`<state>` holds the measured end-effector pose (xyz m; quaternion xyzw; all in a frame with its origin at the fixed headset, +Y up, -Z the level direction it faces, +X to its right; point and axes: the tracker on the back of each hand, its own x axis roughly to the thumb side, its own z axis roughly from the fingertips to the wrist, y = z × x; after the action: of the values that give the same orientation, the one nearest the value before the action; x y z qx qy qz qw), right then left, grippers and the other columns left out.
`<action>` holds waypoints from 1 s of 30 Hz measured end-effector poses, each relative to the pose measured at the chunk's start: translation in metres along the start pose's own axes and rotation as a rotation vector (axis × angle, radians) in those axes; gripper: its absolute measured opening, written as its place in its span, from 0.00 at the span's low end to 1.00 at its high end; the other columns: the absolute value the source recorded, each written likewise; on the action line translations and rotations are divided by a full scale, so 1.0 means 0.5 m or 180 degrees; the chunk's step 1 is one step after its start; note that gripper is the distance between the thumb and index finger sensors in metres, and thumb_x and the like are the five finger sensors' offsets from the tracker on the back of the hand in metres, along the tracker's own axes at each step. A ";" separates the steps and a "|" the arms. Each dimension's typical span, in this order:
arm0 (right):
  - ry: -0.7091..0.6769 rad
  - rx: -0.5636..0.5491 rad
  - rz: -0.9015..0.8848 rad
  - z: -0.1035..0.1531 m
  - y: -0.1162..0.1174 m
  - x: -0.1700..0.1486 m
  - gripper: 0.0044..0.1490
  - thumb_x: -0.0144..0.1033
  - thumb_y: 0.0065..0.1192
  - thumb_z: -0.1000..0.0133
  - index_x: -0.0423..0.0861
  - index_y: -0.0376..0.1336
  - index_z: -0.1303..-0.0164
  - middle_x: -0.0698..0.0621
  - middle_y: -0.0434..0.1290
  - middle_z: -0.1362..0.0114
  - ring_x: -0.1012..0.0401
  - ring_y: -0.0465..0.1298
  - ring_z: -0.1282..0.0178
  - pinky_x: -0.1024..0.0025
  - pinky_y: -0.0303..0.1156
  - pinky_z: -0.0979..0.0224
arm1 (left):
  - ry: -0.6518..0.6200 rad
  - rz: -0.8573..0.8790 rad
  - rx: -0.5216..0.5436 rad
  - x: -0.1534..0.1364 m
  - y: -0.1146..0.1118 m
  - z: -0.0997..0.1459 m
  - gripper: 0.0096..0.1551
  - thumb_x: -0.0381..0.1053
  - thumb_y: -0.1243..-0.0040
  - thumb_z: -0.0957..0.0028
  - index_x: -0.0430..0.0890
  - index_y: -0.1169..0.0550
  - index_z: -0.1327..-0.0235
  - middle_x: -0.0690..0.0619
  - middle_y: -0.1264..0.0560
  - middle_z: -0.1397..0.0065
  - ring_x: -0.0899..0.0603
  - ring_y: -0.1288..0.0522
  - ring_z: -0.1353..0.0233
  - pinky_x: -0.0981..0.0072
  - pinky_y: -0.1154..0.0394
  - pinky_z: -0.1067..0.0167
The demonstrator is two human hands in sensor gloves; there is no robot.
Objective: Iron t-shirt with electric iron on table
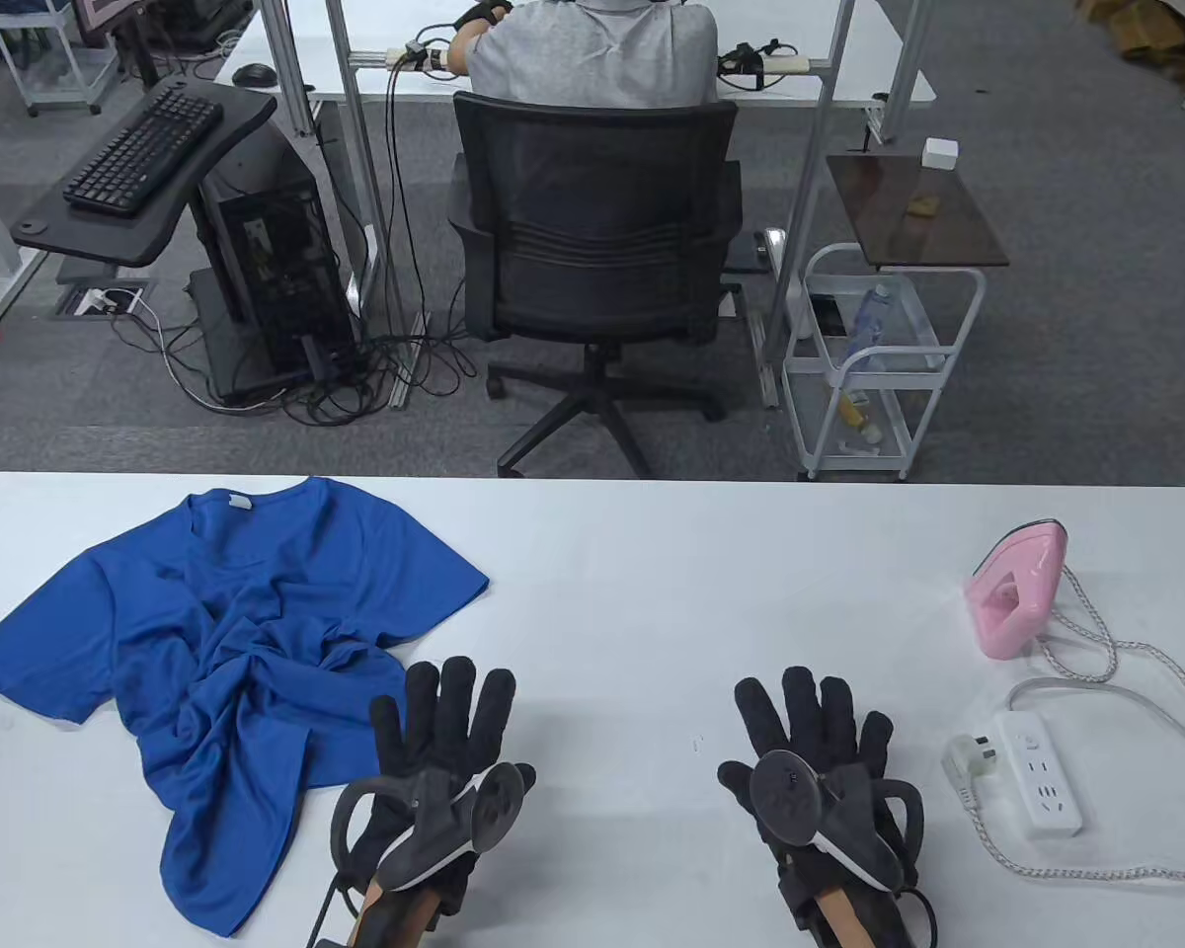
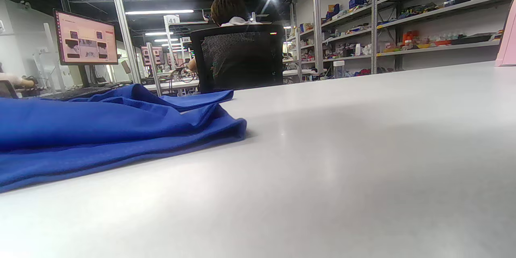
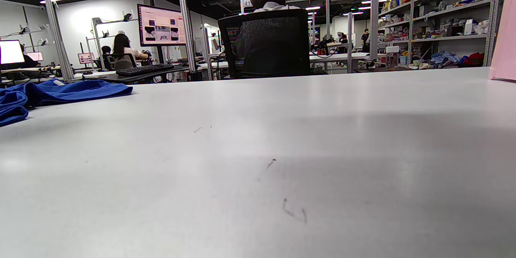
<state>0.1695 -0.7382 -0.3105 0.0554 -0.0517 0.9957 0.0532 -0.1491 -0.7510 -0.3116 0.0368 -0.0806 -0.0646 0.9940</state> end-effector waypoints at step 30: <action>0.1592 0.1071 0.1461 -0.046 0.079 -0.214 0.47 0.54 0.56 0.49 0.60 0.46 0.18 0.40 0.45 0.11 0.41 0.73 0.31 0.42 0.69 0.33 | -0.0120 -0.0183 0.0095 0.021 0.008 0.013 0.61 0.72 0.56 0.48 0.50 0.75 0.25 0.41 0.64 0.13 0.27 0.60 0.15 0.26 0.57 0.26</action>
<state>0.2685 -0.7855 -0.3492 -0.1945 0.1161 0.9590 -0.1701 -0.1395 -0.7490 -0.3032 0.0527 -0.0991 -0.0926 0.9894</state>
